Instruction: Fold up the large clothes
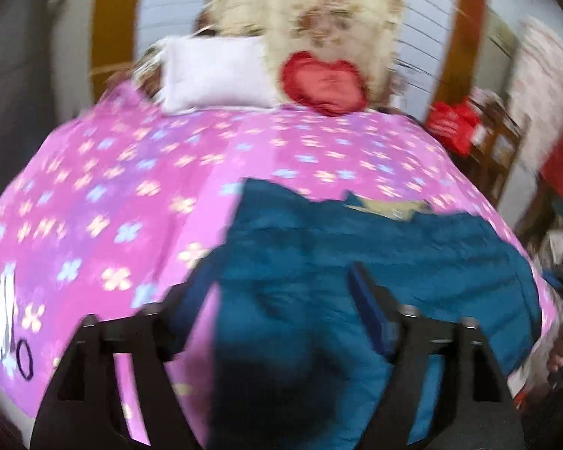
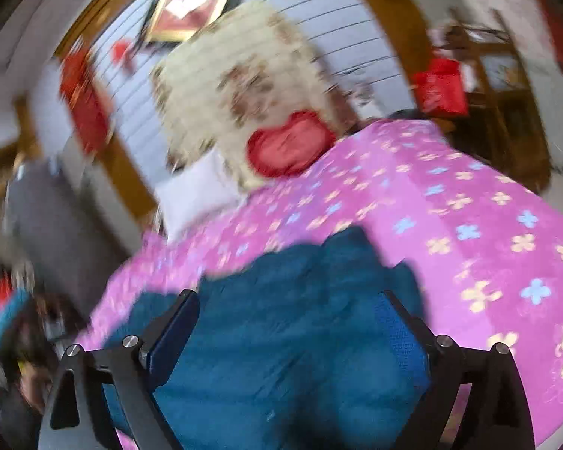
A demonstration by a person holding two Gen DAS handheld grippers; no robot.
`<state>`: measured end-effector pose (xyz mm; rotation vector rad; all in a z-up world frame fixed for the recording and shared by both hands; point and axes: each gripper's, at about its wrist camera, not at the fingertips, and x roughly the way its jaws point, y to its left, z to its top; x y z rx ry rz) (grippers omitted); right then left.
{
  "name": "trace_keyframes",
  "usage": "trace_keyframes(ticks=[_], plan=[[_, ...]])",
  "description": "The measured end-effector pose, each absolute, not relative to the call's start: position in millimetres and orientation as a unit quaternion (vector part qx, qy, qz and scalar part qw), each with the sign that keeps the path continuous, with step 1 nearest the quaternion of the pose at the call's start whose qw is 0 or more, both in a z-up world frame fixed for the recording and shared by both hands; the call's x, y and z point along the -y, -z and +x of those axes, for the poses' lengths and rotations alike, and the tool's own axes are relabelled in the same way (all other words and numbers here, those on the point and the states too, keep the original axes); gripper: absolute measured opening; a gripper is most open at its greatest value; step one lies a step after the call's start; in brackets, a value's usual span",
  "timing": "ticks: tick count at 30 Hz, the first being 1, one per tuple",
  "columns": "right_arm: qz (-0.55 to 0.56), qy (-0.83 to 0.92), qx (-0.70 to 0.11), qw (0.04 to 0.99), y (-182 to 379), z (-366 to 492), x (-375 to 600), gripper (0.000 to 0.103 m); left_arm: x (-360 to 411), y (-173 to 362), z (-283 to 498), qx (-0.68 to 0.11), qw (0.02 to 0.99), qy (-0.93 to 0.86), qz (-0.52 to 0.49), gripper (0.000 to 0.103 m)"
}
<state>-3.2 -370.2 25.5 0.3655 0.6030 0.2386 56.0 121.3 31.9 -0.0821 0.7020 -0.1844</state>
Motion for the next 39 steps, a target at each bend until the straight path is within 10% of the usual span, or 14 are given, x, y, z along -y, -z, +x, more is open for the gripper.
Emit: trace_keyframes(ticks=[4,18,39], plan=[[0.115,-0.093,-0.406,0.902,20.4,23.7,344.6,0.094,-74.9,19.3,74.3,-0.417,0.905,0.072,0.034,0.083],[0.093,-0.078,-0.409,0.904,26.6,21.7,338.7,0.103,-78.0,50.7,79.3,-0.432,0.899,0.048,-0.057,0.102],[0.0,0.041,-0.389,0.92,-79.2,-125.7,258.6,0.103,-28.4,-44.4,-71.2,-0.438,0.893,0.1,0.017,0.102]])
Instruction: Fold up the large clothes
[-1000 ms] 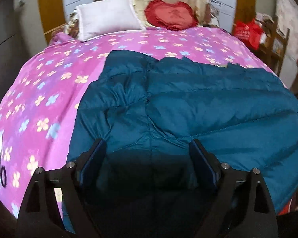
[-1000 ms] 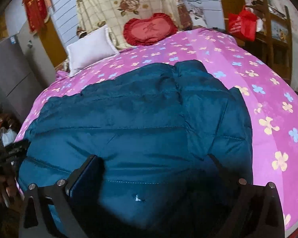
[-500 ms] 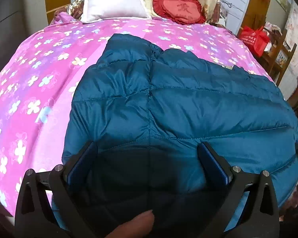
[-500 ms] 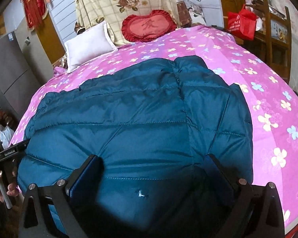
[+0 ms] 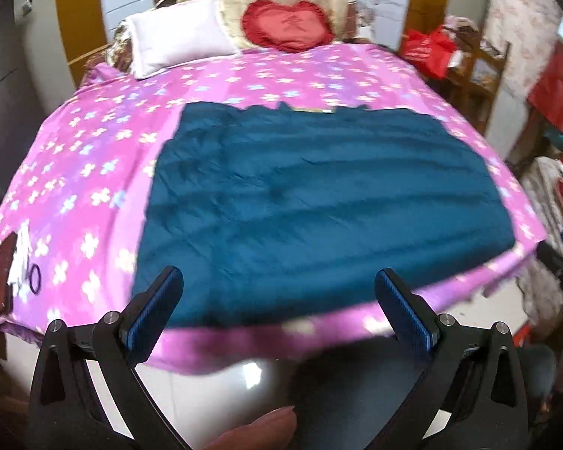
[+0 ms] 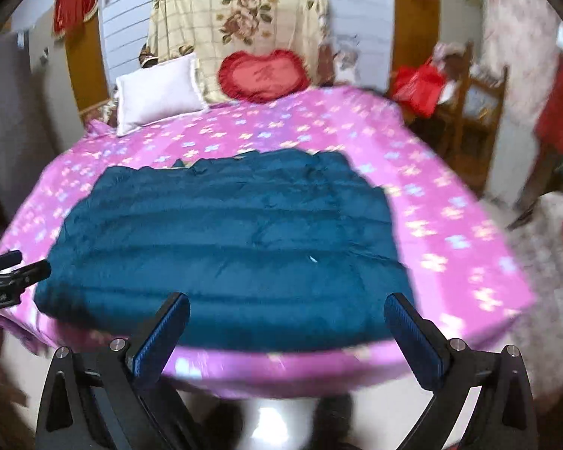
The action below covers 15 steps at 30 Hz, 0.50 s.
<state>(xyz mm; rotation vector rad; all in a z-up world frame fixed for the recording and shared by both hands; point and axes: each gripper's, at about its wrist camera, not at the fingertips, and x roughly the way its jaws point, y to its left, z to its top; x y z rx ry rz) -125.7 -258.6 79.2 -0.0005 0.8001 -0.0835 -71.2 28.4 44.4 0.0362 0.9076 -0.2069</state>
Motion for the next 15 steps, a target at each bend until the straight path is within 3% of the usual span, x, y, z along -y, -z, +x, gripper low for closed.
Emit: trace_keyframes(ticks=[15], plan=[[-0.02,0.051,-0.384,0.922,-97.5,-214.4,232.5,0.103,-56.0,-58.9,-140.5,-0.429,0.899,0.09,-0.009,0.102]])
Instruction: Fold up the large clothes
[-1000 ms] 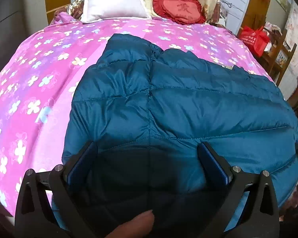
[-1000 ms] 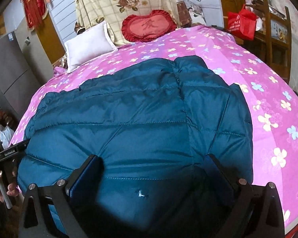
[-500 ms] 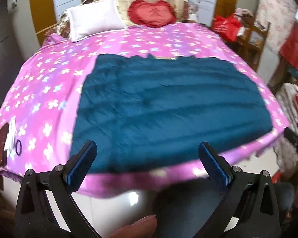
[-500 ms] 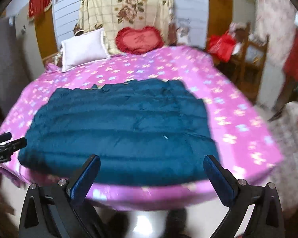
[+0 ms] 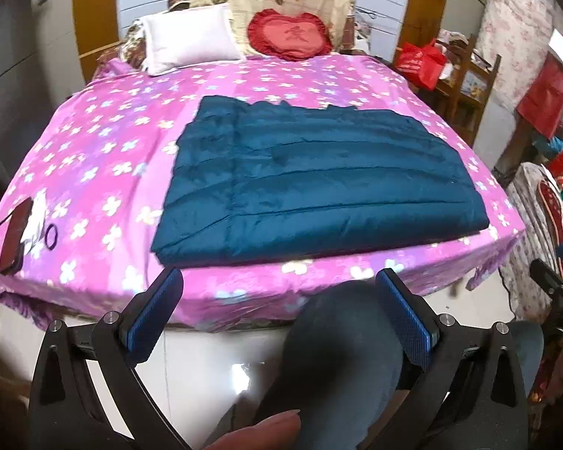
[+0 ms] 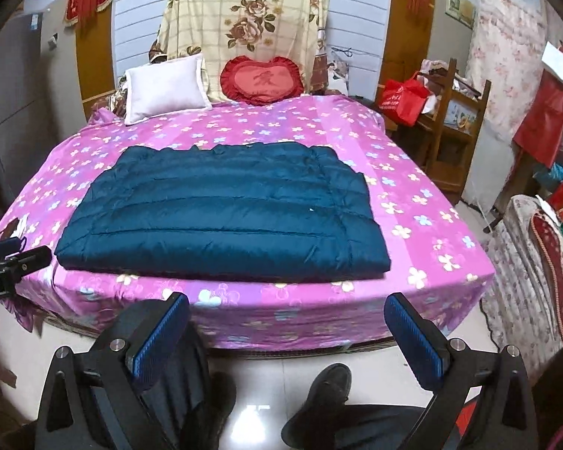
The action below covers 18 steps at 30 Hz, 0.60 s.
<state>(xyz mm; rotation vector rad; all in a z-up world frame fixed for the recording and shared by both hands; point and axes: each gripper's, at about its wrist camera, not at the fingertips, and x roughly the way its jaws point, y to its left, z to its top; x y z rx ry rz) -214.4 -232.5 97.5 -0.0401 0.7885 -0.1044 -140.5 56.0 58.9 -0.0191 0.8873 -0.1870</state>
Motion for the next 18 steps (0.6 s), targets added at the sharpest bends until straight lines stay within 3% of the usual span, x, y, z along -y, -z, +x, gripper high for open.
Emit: trace_keyframes(ticks=[18], plan=[[-0.009,0.053,-0.388,0.92,-96.5,-221.0,237.7,0.103,-49.3,-47.0,-150.0,-0.44,0.892,0.102,-0.002,0.102]])
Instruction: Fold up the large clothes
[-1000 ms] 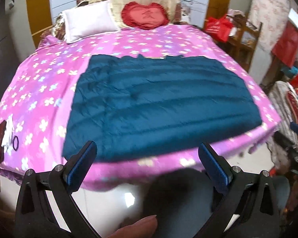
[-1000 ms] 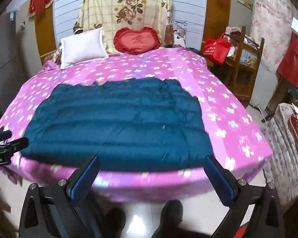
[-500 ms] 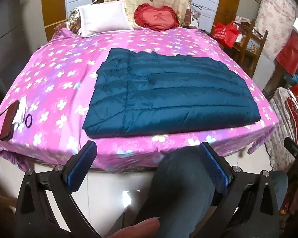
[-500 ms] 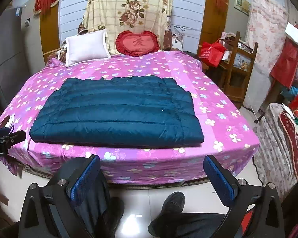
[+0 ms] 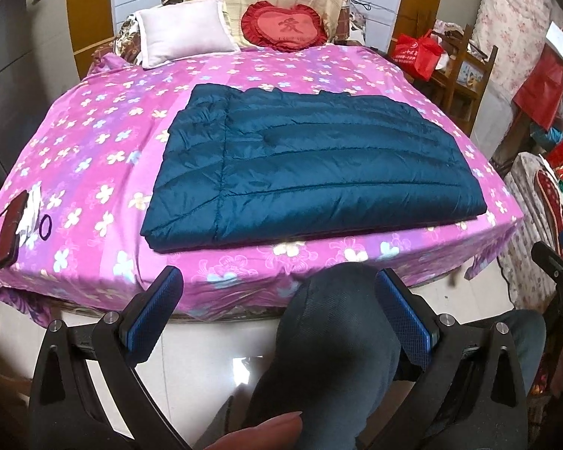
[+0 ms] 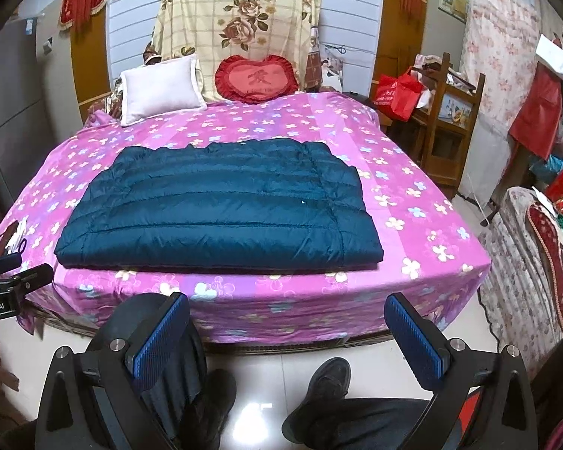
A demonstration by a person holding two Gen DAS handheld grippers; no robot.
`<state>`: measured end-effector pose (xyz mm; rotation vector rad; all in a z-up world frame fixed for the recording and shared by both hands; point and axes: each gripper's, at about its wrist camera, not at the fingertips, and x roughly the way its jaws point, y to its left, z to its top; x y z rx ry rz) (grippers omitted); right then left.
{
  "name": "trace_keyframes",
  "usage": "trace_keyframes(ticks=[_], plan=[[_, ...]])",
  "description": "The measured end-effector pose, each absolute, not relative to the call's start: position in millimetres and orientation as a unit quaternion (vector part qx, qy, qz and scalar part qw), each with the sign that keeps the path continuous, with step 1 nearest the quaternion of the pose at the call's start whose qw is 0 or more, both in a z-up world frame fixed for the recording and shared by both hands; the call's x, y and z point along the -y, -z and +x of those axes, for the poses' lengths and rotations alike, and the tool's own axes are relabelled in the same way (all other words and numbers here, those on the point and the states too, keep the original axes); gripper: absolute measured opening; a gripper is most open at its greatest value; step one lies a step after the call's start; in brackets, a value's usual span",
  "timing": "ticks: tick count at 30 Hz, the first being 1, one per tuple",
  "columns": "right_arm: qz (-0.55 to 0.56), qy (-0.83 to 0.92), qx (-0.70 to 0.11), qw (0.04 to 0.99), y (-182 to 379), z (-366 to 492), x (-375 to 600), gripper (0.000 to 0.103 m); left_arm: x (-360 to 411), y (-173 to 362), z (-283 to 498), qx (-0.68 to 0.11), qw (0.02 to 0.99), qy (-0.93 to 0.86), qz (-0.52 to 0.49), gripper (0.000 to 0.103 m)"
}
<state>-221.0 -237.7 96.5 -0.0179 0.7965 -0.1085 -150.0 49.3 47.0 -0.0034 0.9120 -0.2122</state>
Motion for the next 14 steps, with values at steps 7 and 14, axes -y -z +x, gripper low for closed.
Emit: trace_keyframes(ticks=[7,14], plan=[[-0.011,0.054,-0.39,0.919,-95.4,-220.5,236.5,0.103,-53.8,-43.7,-147.9,-0.441,0.892,0.098,-0.008,0.102],[-0.01,0.054,-0.389,0.92,-94.6,-219.7,236.0,0.103,-53.9,-46.1,-152.8,-0.42,0.901,0.107,-0.002,0.102]])
